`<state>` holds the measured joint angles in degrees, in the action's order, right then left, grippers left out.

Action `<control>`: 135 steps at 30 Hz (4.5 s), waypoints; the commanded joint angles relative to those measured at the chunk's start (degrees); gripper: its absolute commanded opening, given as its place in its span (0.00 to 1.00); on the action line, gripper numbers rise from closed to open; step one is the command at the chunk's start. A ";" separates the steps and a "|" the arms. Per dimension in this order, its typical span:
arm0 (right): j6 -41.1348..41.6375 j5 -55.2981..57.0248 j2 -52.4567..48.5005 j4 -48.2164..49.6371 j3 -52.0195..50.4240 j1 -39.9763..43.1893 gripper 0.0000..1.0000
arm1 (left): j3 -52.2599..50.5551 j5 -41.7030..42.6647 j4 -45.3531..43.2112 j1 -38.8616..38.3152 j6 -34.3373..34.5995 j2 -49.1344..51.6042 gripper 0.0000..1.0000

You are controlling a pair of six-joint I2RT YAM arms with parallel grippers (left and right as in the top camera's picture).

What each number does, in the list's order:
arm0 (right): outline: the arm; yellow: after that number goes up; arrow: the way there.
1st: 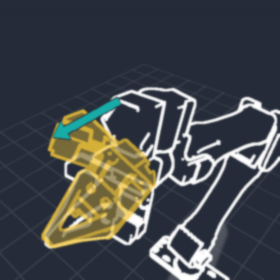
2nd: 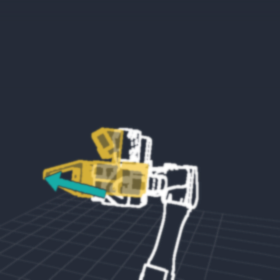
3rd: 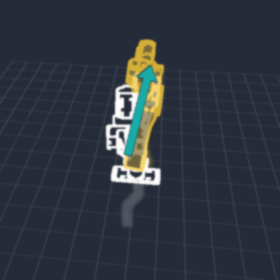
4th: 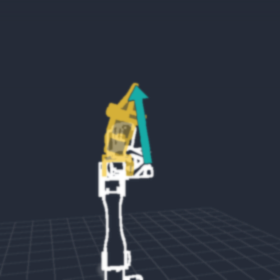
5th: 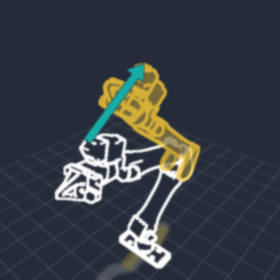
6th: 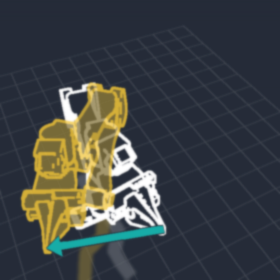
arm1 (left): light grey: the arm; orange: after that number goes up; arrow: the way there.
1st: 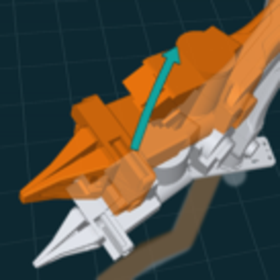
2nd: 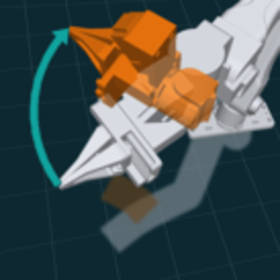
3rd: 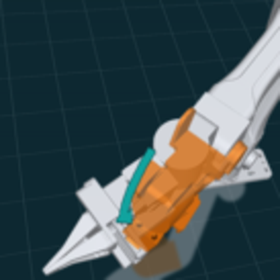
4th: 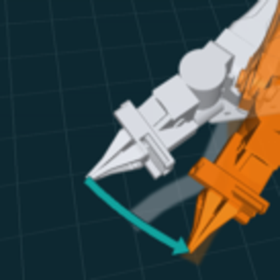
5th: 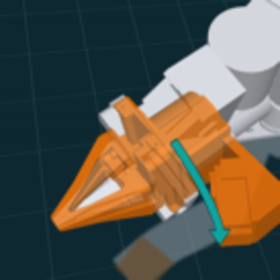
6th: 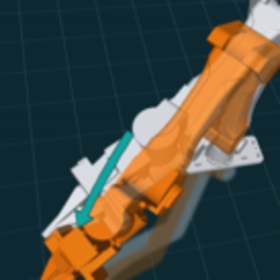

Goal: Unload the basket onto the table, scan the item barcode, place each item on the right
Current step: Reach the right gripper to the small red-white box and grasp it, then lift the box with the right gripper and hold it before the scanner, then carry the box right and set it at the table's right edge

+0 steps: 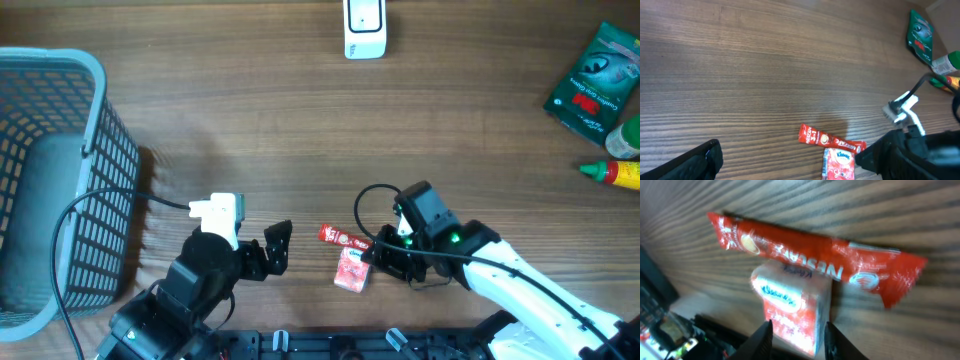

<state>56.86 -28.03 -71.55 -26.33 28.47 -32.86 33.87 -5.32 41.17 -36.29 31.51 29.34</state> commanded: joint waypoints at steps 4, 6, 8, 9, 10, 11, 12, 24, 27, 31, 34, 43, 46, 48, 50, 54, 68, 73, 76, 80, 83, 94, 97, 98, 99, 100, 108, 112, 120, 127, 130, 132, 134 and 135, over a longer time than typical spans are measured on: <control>4.76 -0.35 -1.60 7.08 -4.70 -0.31 0.40 | 0.85 -0.76 -0.09 -0.09 -1.27 -0.13 1.00; 4.66 -0.35 -2.38 7.78 -4.70 -0.31 0.36 | 0.85 -0.76 -0.09 -0.09 -1.29 -0.13 1.00; 4.76 -0.59 -3.87 8.50 -4.70 -0.31 0.31 | 0.85 -0.76 -0.11 -0.09 -1.29 -0.13 1.00; 4.76 -1.18 -4.96 9.51 -4.70 -0.35 0.29 | 0.85 -0.76 -0.09 -0.09 -1.29 -0.13 1.00; 4.70 -1.88 -6.16 10.86 -4.70 -0.44 0.29 | 0.85 -0.76 -0.09 -0.09 -1.29 -0.13 1.00; 4.68 -2.23 -7.23 11.98 -4.70 -0.63 0.29 | 0.85 -0.76 -0.09 -0.09 -1.29 -0.13 1.00; 4.70 -2.82 -8.20 12.98 -4.70 -0.98 0.29 | 0.85 -0.76 -0.09 -0.09 -1.29 -0.13 1.00; -21.29 -45.53 -1.44 30.34 -4.68 9.62 0.04 | 0.85 -0.76 -0.11 -0.09 -1.27 -0.13 1.00; -22.21 -65.05 -0.22 44.30 -4.70 17.09 0.04 | 0.85 -0.76 -0.09 -0.09 -1.29 -0.13 1.00; -21.97 -65.00 -0.22 49.35 -4.70 18.10 0.04 | 0.85 -0.76 -0.11 -0.09 -1.29 -0.13 1.00; -21.24 -65.00 -0.22 57.79 -4.70 18.10 0.04 | 0.85 -0.76 -0.09 -0.09 -1.29 -0.13 1.00; 18.12 -64.61 -0.22 93.13 -4.70 18.10 0.04 | 0.85 -0.76 -0.11 -0.09 -1.29 -0.13 1.00; 21.29 -63.30 -0.22 95.30 -4.70 18.10 0.04 | 0.85 -0.76 -0.11 -0.09 -1.29 -0.13 1.00; 21.35 -63.14 -0.22 95.25 -4.70 18.10 0.05 | 0.85 -0.76 -0.09 -0.09 -1.29 -0.13 1.00; 21.79 -63.14 -0.22 94.77 -4.70 18.10 0.05 | 0.85 -0.76 -0.09 -0.09 -1.29 -0.13 1.00; 22.80 -63.36 -0.22 94.62 -4.70 18.10 0.05 | 0.85 -0.76 -0.09 -0.09 -1.27 -0.13 1.00; 5.22 -61.35 -0.24 93.70 -4.70 21.07 0.04 | 0.85 -0.76 -0.11 -0.09 -1.27 -0.13 1.00; -23.41 -46.25 -0.24 77.09 -4.70 22.56 0.04 | 0.85 -0.76 -0.11 -0.09 -1.29 -0.13 1.00; -29.59 -25.44 -0.24 65.51 -4.70 22.56 0.05 | 0.85 -0.76 -0.09 -0.09 -1.27 -0.13 1.00; -34.42 -11.52 -0.22 67.14 -3.74 22.56 0.05 | 0.85 -0.76 -0.11 -0.09 -1.27 -0.13 1.00; -37.99 -0.90 -0.24 62.82 0.11 22.56 0.05 | 0.85 -0.76 -0.09 -0.09 -1.29 -0.13 1.00; -62.03 18.36 -12.61 36.54 30.69 22.56 0.05 | 0.85 -0.76 -0.11 -0.09 -1.29 -0.13 1.00; -66.88 21.53 -19.65 33.18 38.91 22.53 0.05 | 0.85 -0.76 -0.09 -0.09 -1.29 -0.13 1.00; -68.52 22.95 -22.43 31.78 42.40 22.43 0.05 | 0.85 -0.76 -0.09 -0.09 -1.27 -0.13 1.00; -69.64 24.17 -24.55 30.69 45.05 22.21 0.05 | 0.85 -0.76 -0.09 -0.09 -1.29 -0.13 1.00; -71.63 25.38 -26.95 29.05 48.33 21.81 0.04 | 0.85 -0.76 -0.11 -0.09 -1.27 -0.13 1.00; -92.48 41.07 -48.63 24.61 70.40 15.54 0.04 | 0.85 -0.76 -0.09 -0.09 -1.29 -0.13 1.00; -95.47 44.13 -54.99 27.91 72.41 14.75 0.04 | 0.85 -0.76 -0.09 -0.09 -1.27 -0.13 1.00; -98.49 47.80 -57.42 31.34 72.41 14.47 0.04 | 0.85 -0.76 -0.11 -0.09 -1.29 -0.13 1.00; -99.47 46.14 -57.42 31.91 72.41 13.66 0.04 | 0.85 -0.76 -0.09 -0.09 -1.29 -0.13 1.00; -97.18 51.54 -56.76 31.87 72.57 12.59 0.04 | 0.85 -0.76 -0.11 -0.09 -1.27 -0.13 1.00; -95.67 55.39 -55.49 31.58 72.57 12.59 0.04 | 0.85 -0.76 -0.09 -0.09 -1.29 -0.13 1.00; -94.12 58.31 -53.37 29.81 72.57 13.68 0.04 | 0.85 -0.76 -0.09 -0.09 -1.27 -0.13 1.00; -92.50 60.02 -52.28 28.98 72.57 14.58 0.04 | 0.85 -0.76 -0.09 -0.09 -1.29 -0.13 1.00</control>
<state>-40.18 24.25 -128.49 3.99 99.48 -20.05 33.87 -5.34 41.17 -36.27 31.51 29.34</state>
